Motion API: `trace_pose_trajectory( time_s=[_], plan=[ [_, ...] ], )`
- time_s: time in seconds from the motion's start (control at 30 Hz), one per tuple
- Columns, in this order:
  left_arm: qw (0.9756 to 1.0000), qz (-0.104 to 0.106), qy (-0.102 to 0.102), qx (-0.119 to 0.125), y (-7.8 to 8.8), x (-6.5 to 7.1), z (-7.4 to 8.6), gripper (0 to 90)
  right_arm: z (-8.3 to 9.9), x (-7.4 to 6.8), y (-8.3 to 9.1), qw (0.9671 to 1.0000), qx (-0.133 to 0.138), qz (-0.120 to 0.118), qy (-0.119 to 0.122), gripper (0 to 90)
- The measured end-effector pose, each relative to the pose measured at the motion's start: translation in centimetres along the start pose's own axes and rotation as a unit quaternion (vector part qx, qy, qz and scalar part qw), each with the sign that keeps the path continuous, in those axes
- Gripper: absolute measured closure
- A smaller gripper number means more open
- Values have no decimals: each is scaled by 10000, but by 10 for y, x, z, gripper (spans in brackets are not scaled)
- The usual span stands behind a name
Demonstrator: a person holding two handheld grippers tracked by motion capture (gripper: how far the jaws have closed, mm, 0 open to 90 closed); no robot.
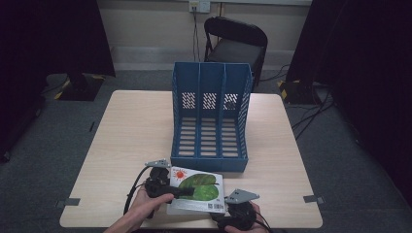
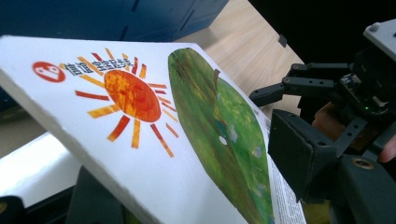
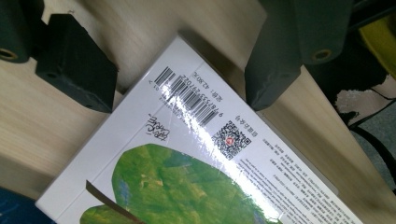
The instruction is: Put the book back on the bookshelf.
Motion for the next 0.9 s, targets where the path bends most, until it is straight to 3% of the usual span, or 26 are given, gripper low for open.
trace_pose_trajectory(
  time_s=[0.17, 0.4, 0.67, 0.9],
  plan=[
    [9998, 35, 130, -111, -2, -5, 1, 362, -5, 1, -5, 10000, 21, -62, 66, 222],
    [9994, -7, 184, -299, -7, -6, 2, 281, -8, 0, -9, 9997, -27, -190, 125, 140],
    [9993, 55, 174, -323, -6, -3, 2, 314, -10, 1, -10, 9992, -14, -397, 50, 105],
    [9991, -1, 122, -398, -6, -6, 5, 434, -10, 2, -6, 9983, -51, -583, 31, 98]
  ],
)
Point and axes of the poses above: each handheld gripper's, and its own axes: y roughly backward along the jaws, z roughly out of its underside, x roughly to its right, the point moved 5 cm from there along -y, roughly forward along the jaws, and after that the axes turned 7 degrees about y, right-handed, at the moved point
